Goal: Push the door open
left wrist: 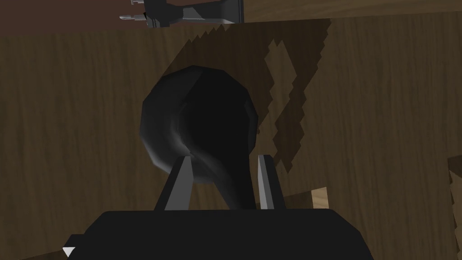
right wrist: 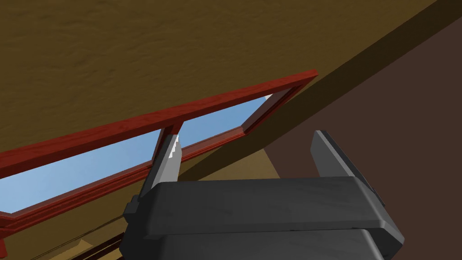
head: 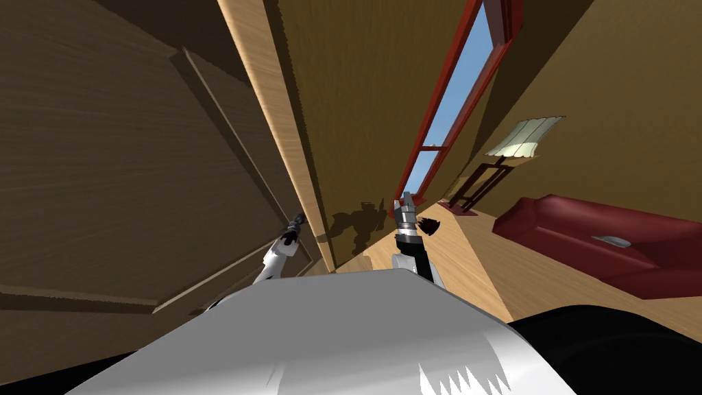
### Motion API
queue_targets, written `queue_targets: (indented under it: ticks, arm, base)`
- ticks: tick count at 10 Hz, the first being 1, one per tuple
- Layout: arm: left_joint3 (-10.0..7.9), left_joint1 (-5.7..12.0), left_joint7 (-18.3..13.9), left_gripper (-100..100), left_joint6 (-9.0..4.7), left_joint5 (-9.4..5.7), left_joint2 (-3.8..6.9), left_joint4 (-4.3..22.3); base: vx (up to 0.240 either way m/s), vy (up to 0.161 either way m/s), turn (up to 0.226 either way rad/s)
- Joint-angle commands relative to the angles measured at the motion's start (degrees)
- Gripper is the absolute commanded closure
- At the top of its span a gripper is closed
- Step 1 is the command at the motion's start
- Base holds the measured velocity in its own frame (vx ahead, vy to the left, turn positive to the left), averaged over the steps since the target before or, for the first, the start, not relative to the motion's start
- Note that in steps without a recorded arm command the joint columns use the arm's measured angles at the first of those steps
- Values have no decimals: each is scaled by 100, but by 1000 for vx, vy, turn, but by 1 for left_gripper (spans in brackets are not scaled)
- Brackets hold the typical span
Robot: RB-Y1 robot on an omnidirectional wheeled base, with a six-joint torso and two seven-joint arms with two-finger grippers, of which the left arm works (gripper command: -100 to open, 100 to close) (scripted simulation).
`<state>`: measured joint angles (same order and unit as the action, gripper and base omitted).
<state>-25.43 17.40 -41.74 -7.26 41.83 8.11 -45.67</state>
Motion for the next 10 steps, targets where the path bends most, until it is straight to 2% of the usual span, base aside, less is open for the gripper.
queue_targets:
  ticks: [1, 5, 6, 7, 8, 10]
  arm:
    - [-151, -13, -183, 100, 199, 213, -83, 56]
    - [-611, 2, -664, 100, 618, 739, -87, -28]
    - [-611, 2, -664, 100, 618, 739, -87, -28]
    - [-843, 10, -906, 100, 829, 1000, -89, -70]
    - [-828, 10, -906, 100, 829, 1003, -89, -70]
    - [-843, 10, -906, 100, 829, 1003, -89, -70]
  base:
    - [6, 52, -202]
    - [-2, 62, -230]
    - [-19, 24, -65]
    - [-41, 64, -181]
    - [-40, 62, -175]
    - [-1, 2, -5]
